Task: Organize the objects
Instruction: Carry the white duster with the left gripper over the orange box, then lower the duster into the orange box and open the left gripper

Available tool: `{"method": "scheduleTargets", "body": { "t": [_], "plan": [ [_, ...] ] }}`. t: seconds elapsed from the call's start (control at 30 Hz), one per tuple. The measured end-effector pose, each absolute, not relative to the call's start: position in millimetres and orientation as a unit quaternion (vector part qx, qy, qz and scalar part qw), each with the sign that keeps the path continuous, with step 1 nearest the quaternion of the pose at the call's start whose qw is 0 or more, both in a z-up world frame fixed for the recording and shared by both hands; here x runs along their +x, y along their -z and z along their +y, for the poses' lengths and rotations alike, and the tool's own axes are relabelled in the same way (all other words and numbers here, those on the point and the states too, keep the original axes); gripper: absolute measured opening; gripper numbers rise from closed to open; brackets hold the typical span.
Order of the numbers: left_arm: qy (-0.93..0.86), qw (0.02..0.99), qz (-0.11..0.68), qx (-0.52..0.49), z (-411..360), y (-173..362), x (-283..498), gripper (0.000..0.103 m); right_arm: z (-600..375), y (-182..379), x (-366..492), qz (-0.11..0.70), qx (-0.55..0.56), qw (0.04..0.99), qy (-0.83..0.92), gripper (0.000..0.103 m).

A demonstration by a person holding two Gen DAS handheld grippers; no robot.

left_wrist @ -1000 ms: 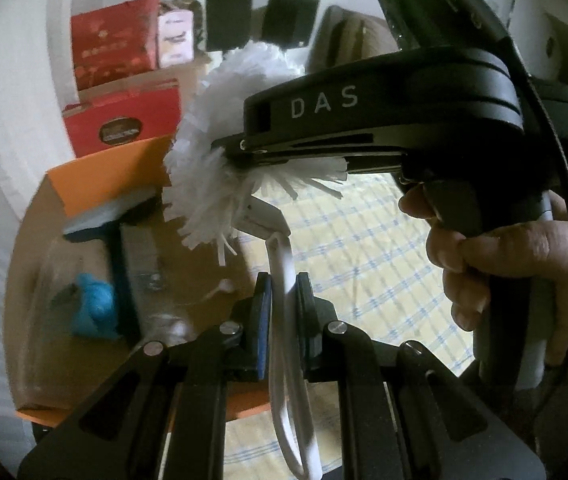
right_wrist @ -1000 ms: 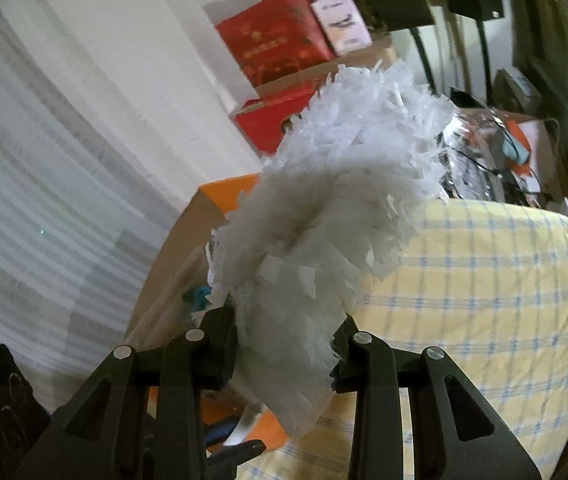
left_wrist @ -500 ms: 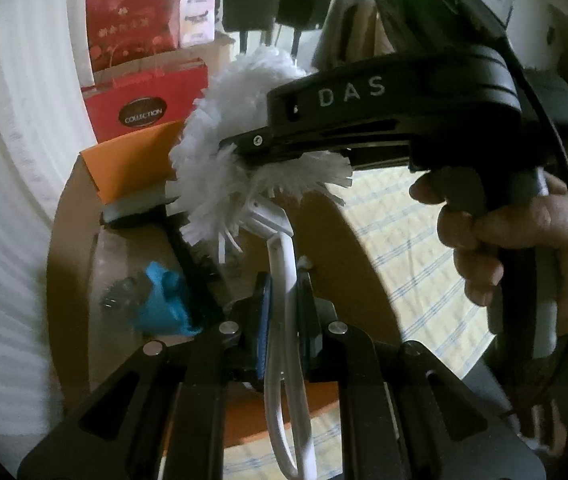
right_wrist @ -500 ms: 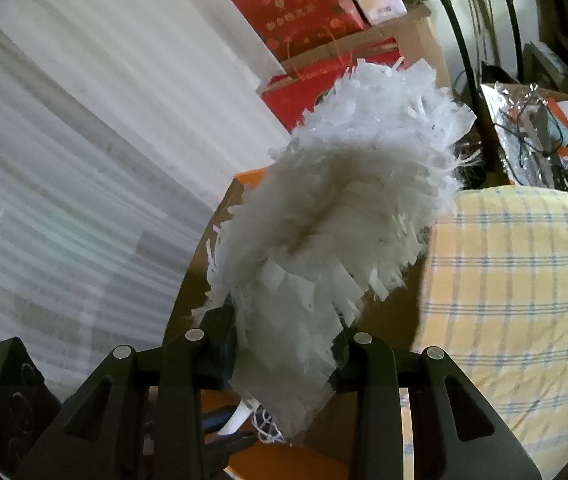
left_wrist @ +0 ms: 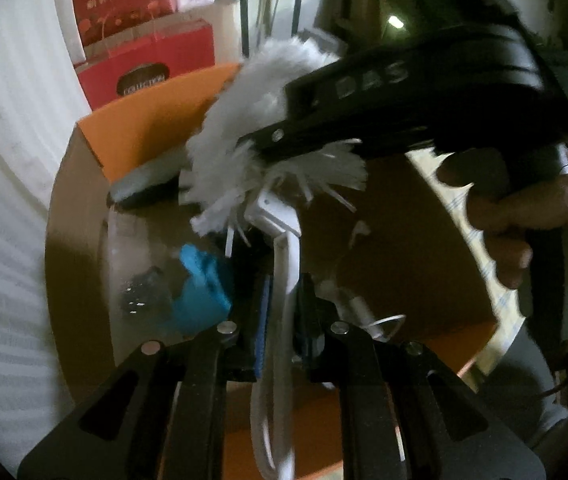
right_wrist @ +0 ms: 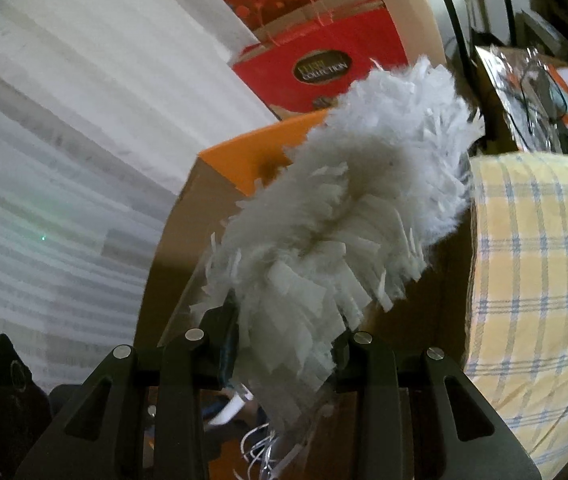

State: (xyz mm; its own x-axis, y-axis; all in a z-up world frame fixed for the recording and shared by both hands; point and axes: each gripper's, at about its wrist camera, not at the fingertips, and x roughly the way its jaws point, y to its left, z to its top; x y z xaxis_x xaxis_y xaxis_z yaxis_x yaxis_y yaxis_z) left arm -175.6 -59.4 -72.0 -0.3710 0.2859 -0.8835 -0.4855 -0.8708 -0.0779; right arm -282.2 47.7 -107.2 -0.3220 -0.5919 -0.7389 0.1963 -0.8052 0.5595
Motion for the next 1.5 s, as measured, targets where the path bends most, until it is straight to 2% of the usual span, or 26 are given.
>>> {"method": "scheduleTargets", "body": {
  "t": [0.2,0.47,0.7,0.83,0.87,0.9,0.97,1.03,1.07,1.23,1.3,1.5],
  "plan": [
    [-0.812,0.233,0.082,-0.528,-74,91,-188,0.015,40,111,-284,-0.173,0.532,0.242,0.793,0.037],
    [-0.807,0.234,0.094,-0.534,-78,91,-177,0.015,31,111,-278,-0.147,0.539,0.248,0.791,0.042],
    [-0.812,0.224,0.075,-0.533,-88,88,-168,0.016,16,116,-274,-0.121,0.553,0.27,0.779,0.042],
    [-0.816,0.222,0.038,-0.533,-97,84,-167,0.02,19,117,-274,-0.125,0.555,0.26,0.78,0.05],
    [-0.82,0.223,0.025,-0.527,-100,81,-166,0.026,21,114,-272,-0.126,0.551,0.258,0.783,0.051],
    [-0.824,0.219,0.018,-0.522,-102,78,-165,0.041,26,108,-270,-0.127,0.543,0.254,0.79,0.054],
    [-0.839,0.203,0.008,-0.504,-107,70,-162,0.06,34,96,-266,-0.126,0.529,0.256,0.799,0.059],
    [-0.849,0.198,-0.012,-0.49,-112,63,-160,0.064,49,79,-259,-0.122,0.514,0.253,0.811,0.078],
    [-0.852,0.195,-0.022,-0.485,-114,61,-158,0.067,56,72,-256,-0.117,0.506,0.249,0.817,0.081],
    [-0.866,0.186,-0.052,-0.461,-118,48,-171,0.075,82,47,-240,-0.086,0.479,0.236,0.841,0.081],
    [-0.874,0.178,-0.046,-0.45,-115,42,-167,0.082,91,40,-234,-0.079,0.47,0.229,0.849,0.081],
    [-0.895,0.157,-0.026,-0.416,-91,26,-143,0.095,109,33,-208,-0.04,0.44,0.199,0.875,0.083]
  ]
}}
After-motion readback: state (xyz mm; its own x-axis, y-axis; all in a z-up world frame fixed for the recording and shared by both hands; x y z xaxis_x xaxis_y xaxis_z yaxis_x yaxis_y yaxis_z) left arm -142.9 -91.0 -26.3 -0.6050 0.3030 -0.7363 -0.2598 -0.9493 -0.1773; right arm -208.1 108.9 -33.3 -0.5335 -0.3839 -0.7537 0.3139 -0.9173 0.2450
